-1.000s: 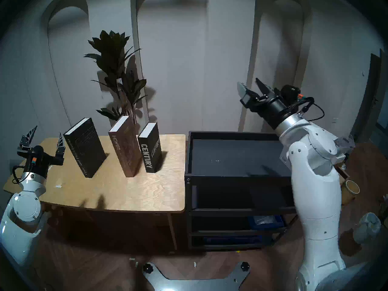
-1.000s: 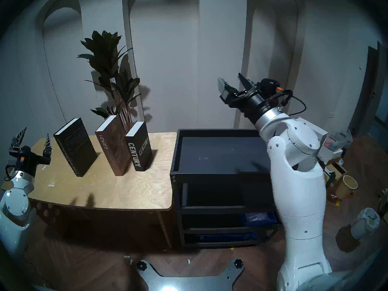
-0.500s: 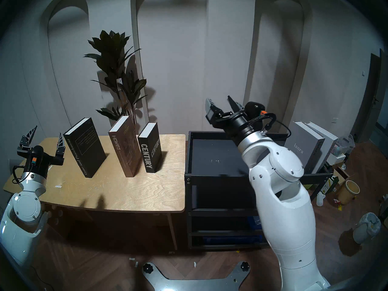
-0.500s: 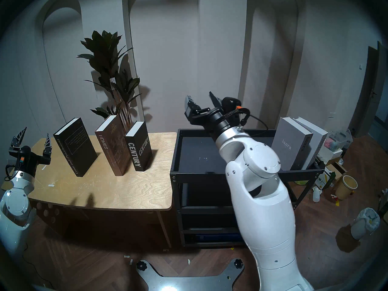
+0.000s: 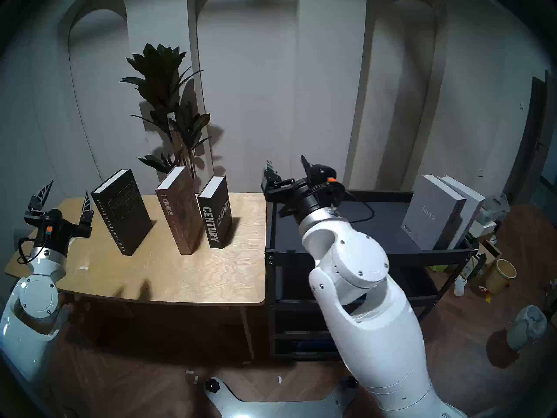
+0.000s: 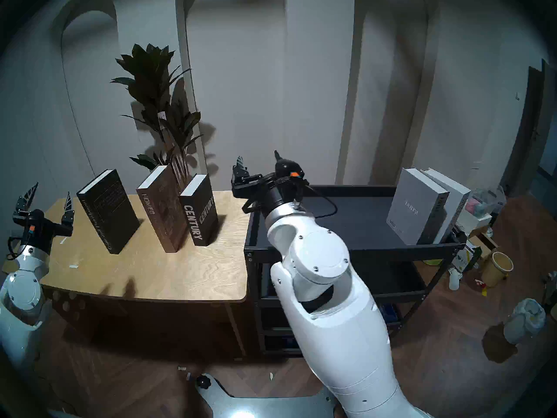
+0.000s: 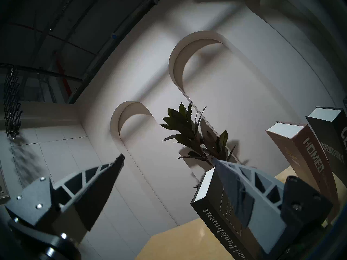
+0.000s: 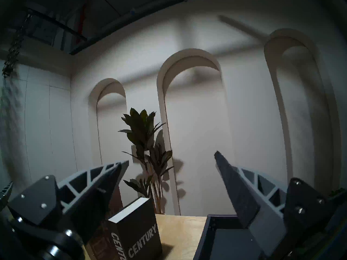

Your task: Move the books from the display table onto the shelf, standing them upright with spines facing out and tallest at one end

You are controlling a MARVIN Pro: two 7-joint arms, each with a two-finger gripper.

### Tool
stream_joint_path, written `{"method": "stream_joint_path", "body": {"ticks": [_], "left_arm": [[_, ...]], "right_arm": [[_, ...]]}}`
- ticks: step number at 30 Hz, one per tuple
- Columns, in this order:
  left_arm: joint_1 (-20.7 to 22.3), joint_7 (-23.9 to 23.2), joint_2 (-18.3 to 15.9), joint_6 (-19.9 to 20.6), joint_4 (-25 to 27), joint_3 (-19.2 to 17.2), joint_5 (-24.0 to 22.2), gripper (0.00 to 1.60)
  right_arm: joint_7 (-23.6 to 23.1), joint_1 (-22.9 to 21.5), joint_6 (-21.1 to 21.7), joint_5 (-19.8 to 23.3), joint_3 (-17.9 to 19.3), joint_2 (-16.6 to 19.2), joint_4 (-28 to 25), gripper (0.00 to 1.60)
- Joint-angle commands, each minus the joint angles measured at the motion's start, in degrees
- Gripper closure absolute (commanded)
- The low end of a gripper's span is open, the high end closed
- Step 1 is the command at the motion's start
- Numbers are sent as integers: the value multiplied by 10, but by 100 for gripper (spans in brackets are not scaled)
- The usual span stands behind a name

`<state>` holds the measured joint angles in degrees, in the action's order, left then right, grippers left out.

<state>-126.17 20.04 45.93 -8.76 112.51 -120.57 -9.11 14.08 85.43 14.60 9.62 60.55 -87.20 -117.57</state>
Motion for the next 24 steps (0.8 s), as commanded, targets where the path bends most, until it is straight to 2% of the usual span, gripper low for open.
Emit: {"method": "stream_joint_path", "body": {"ticks": [1,9,12,13,14,15,24], "left_arm": [[3,1,-2,-2,5,-7,1,0],[2,1,-2,-2,6,-8,1,0],[2,1,-2,-2,6,-8,2,0],[2,1,-2,-2,6,-8,2,0],[2,1,-2,-2,6,-8,2,0],[2,1,-2,-2,6,-9,2,0],[1,1,-1,-2,7,-10,2,0]], "right_arm": [[71,-44,-23,-34,-77,-5,35,0],[149,-92,-44,-59,-134,-22,95,0],[192,-116,-50,-60,-161,-32,123,0],[192,-116,-54,-62,-162,-33,126,0],[217,-125,-56,-60,-173,-36,136,0],[212,-126,-58,-61,-172,-39,140,0],[310,-153,-87,-43,-217,-47,183,0]]}}
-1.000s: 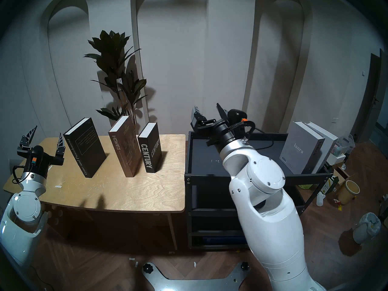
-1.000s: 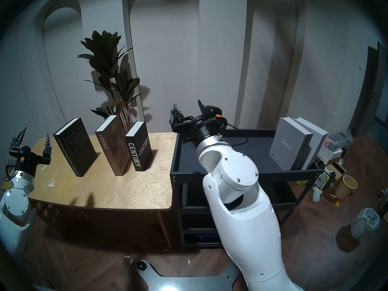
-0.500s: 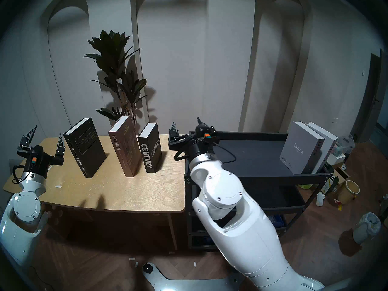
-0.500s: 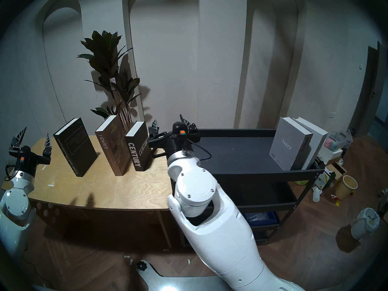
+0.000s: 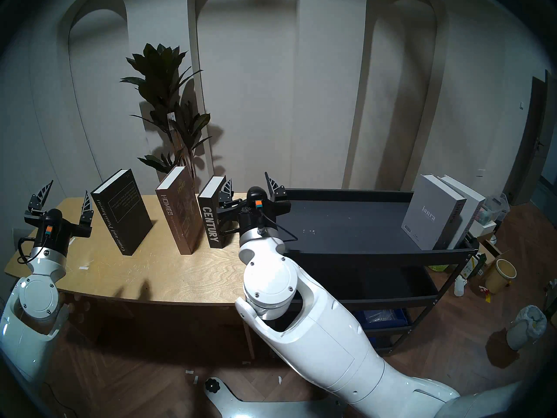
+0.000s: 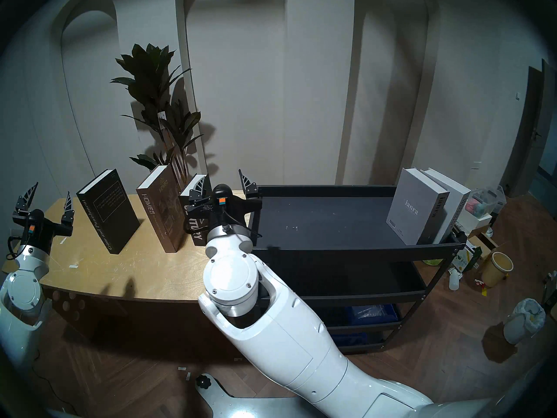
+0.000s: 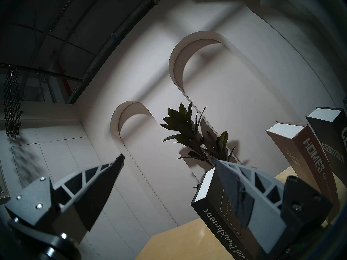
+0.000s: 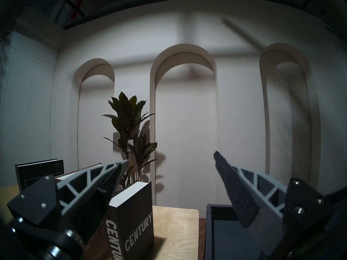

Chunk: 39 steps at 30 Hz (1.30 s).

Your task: Move the books from the display table onto the shelf, standing them upright with spines facing out and tallest at one end

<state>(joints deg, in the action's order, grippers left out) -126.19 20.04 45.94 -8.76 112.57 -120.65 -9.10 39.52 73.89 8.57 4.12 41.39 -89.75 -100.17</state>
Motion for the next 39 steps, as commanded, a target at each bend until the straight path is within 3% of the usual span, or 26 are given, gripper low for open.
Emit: {"method": "stream_joint_path", "body": {"ticks": [1,6,10,14,19,24,29,39], "left_arm": [[1,1,-1,-2,6,-9,2,0],[0,0,-1,-3,7,-10,2,0],[0,0,-1,-3,7,-10,2,0],[0,0,-1,-3,7,-10,2,0],[0,0,-1,-3,7,-10,2,0],[0,0,-1,-3,7,-10,2,0],[0,0,-1,-3,7,-10,2,0],[1,0,-1,-2,7,-9,2,0]], "right_arm": [[67,-40,-28,18,-31,-22,12,0],[123,-52,-38,57,-63,-19,22,0],[130,-52,-43,71,-67,-17,22,0],[97,-46,-33,90,-54,-12,9,0],[42,-63,-1,136,-45,20,2,0],[14,-82,11,145,-39,32,14,0],[5,-102,5,144,-32,21,42,0],[24,-124,-30,126,-48,-40,132,0]]}}
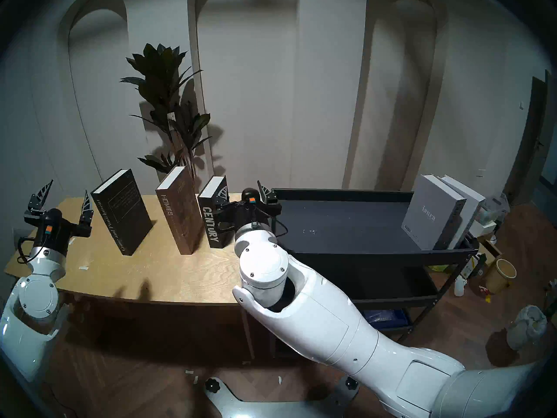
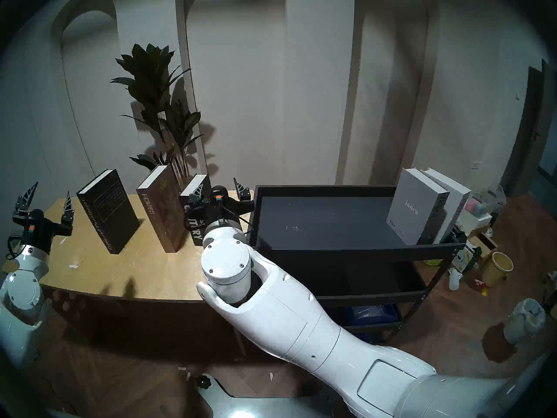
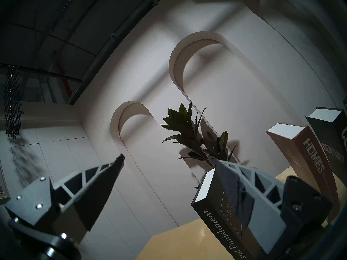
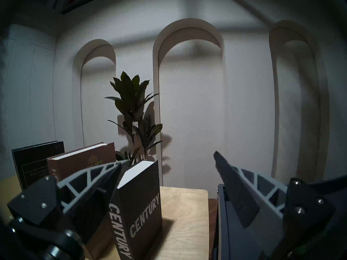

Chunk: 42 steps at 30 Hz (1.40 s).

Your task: Move the books from the display table onto the shelf, standing them upright with spines facing out and tallest at one end

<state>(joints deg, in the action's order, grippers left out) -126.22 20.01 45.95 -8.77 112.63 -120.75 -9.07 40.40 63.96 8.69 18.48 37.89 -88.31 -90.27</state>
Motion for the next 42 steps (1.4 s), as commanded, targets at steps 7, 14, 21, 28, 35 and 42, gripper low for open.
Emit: {"method": "stream_joint_path", "body": {"ticks": [7,14,21,28,35,42], "left_arm": [[2,1,-2,-2,6,-8,1,0],[2,1,-2,-2,6,-8,1,0],[2,1,-1,-2,6,-8,1,0],[1,1,-1,-2,6,-8,1,0],[1,1,-1,-2,6,-8,1,0],[1,1,-1,-2,6,-8,1,0]], "right_arm": [[44,-30,-58,-27,-48,-88,77,0],[73,-49,-80,-30,-72,-125,133,0],[110,-78,-111,-27,-91,-166,212,0],[135,-101,-138,-14,-110,-192,270,0],[158,-121,-163,2,-126,-214,321,0],[155,-136,-180,21,-130,-229,363,0]]}}
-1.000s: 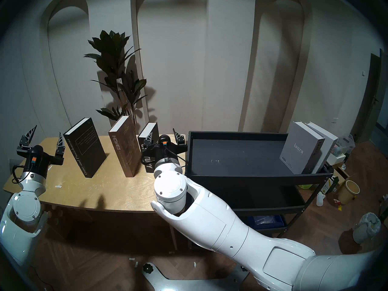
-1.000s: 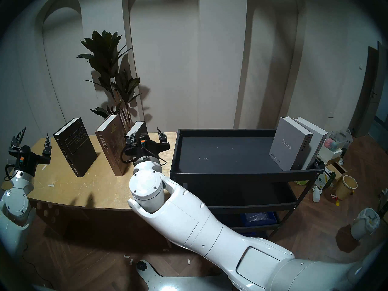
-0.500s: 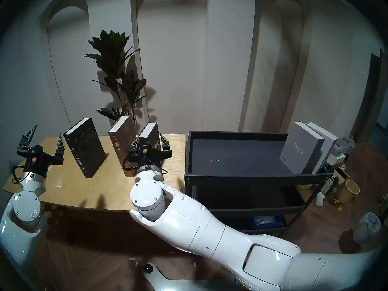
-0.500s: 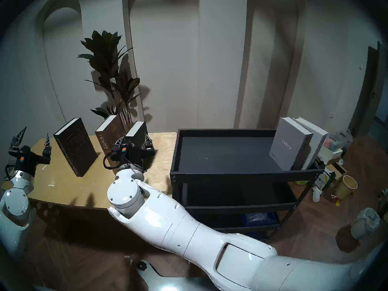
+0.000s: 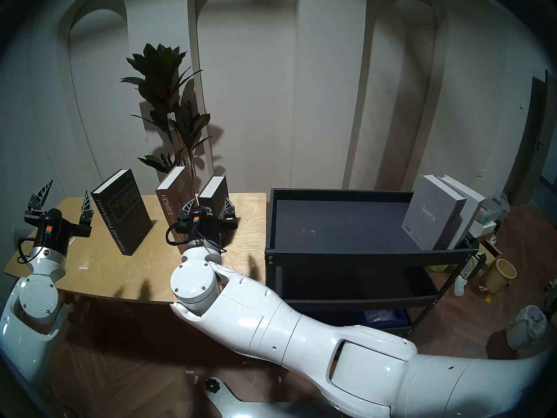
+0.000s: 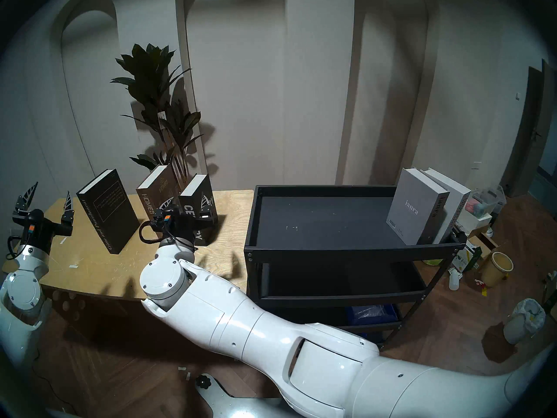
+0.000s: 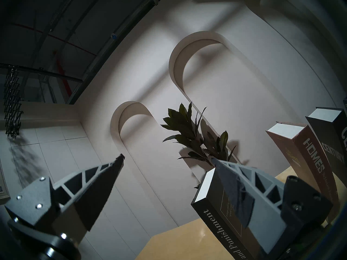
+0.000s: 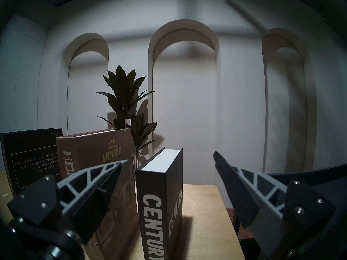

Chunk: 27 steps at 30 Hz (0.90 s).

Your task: Move the books from the display table onto the shelf, standing them upright with spines facing out and tallest at one end

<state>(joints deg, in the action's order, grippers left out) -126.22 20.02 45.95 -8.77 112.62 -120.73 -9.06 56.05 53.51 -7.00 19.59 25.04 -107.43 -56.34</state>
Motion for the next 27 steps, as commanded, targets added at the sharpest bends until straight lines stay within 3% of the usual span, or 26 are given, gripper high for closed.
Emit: {"method": "stream_joint_path", "body": {"ticks": [1,9,19,27], "left_arm": [[1,1,-1,-2,6,-9,1,0],[1,1,-1,-2,6,-9,1,0],[1,0,-1,-2,6,-9,1,0],[1,1,-1,-2,6,-9,1,0]], "right_arm": [[-3,-34,-27,14,-1,-41,32,0],[-38,-55,-44,39,1,-62,94,0],[-49,-78,-68,72,-23,-76,158,0],[-57,-95,-76,84,-22,-76,194,0]]}}
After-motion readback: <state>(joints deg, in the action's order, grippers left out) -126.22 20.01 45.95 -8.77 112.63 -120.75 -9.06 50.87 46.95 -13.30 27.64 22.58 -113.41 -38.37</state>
